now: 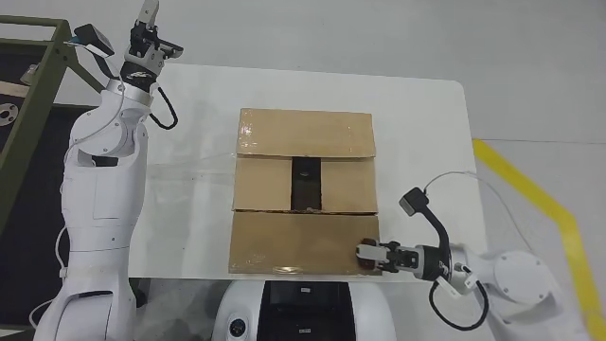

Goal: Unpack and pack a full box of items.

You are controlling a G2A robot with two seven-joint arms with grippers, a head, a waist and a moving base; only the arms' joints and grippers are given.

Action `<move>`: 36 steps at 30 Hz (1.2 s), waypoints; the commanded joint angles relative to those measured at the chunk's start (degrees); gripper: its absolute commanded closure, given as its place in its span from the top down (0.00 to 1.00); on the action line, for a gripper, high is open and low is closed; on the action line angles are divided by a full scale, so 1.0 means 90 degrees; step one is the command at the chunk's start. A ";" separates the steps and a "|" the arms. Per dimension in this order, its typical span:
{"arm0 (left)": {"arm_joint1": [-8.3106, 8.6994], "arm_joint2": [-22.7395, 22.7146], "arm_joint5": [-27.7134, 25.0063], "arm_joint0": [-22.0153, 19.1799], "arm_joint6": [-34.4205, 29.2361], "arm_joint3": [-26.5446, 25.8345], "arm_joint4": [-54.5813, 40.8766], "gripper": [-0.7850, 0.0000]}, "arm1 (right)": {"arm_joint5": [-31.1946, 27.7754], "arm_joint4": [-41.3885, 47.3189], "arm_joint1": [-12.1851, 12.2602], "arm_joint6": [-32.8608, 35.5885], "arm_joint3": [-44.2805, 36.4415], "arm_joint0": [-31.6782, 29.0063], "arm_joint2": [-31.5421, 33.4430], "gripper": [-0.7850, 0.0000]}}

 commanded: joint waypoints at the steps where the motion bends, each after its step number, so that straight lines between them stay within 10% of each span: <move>1: 0.0000 0.0000 0.0000 0.0000 0.0000 0.0000 0.0000 1.00 | 0.0031 -0.0026 0.0005 -0.0053 0.0043 0.0006 -0.0049 1.00; 36: 0.0000 0.0000 0.0000 0.0000 0.0000 0.0000 0.0000 1.00 | 0.0359 -0.0885 0.0080 -0.0690 0.1173 0.0662 -0.1047 1.00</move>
